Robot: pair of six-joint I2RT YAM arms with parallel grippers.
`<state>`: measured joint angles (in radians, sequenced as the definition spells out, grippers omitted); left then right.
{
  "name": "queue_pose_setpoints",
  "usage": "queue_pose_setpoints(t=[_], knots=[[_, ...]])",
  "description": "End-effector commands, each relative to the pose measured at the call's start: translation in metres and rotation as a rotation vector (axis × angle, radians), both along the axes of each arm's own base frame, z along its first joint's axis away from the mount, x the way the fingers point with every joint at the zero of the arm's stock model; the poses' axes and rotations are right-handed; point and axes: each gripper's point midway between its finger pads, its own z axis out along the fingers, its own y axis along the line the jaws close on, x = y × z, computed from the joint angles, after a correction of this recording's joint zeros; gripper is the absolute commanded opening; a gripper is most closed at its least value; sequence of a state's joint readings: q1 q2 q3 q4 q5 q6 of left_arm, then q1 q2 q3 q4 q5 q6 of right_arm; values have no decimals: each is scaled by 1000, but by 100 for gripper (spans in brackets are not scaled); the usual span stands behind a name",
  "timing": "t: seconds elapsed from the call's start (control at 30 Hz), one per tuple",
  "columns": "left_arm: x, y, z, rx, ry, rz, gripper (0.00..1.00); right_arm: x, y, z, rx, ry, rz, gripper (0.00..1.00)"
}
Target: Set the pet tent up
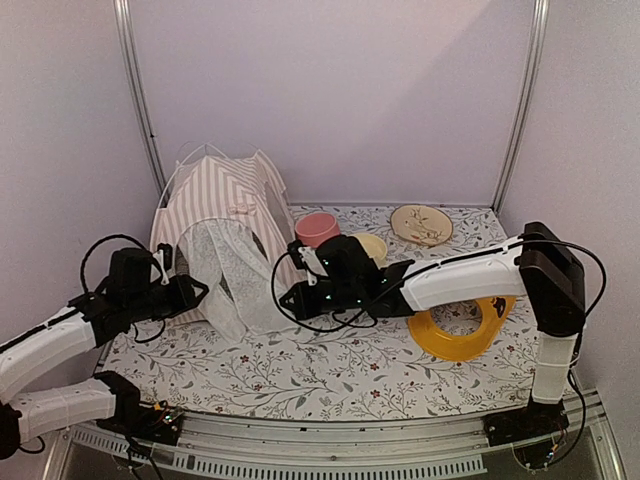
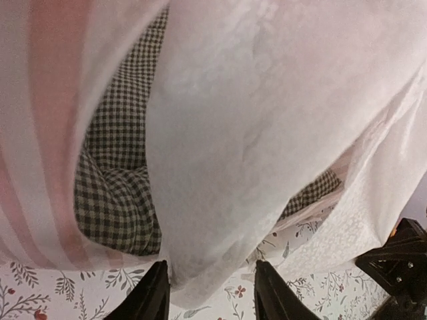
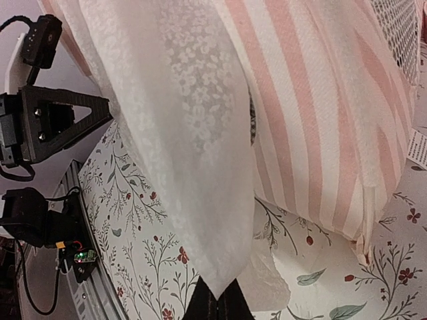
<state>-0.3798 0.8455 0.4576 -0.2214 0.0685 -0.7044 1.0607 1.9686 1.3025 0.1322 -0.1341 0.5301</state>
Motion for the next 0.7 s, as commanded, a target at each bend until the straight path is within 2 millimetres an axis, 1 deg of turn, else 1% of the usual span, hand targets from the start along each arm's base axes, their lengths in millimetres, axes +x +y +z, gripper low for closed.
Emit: queue_pose_setpoints(t=[0.0, 0.07, 0.1, 0.2, 0.27, 0.33, 0.37, 0.43, 0.5, 0.53, 0.67], knots=[[-17, 1, -13, -18, 26, -7, 46, -11, -1, 22, 6, -2, 23, 0], [-23, 0, -18, -25, 33, -14, 55, -15, -1, 21, 0, 2, 28, 0], [-25, -2, -20, -35, 36, -20, 57, -16, -2, 19, -8, 5, 28, 0], [-28, -8, -29, -39, 49, -40, 57, -22, -2, 17, -14, 12, 30, 0], [-27, -13, -30, -42, 43, -56, 54, -24, -3, 15, -14, 21, 28, 0], [-25, -17, -31, -40, 44, -63, 47, -26, -3, 14, -16, 28, 28, 0], [-24, -18, -33, -35, 50, -64, 40, -27, -2, 13, -16, 31, 28, 0], [-24, -20, -33, -18, 64, -71, 23, -27, -2, 13, -16, 28, 26, 0], [-25, -23, -25, -2, 67, -84, 2, -25, -2, 12, -20, 25, 17, 0], [-25, -26, -16, 5, 55, -91, 0, -24, -2, 12, -23, 20, 14, 0], [-38, -30, 22, 23, 37, -107, 0, -21, 0, 11, -33, 2, 9, 0]])
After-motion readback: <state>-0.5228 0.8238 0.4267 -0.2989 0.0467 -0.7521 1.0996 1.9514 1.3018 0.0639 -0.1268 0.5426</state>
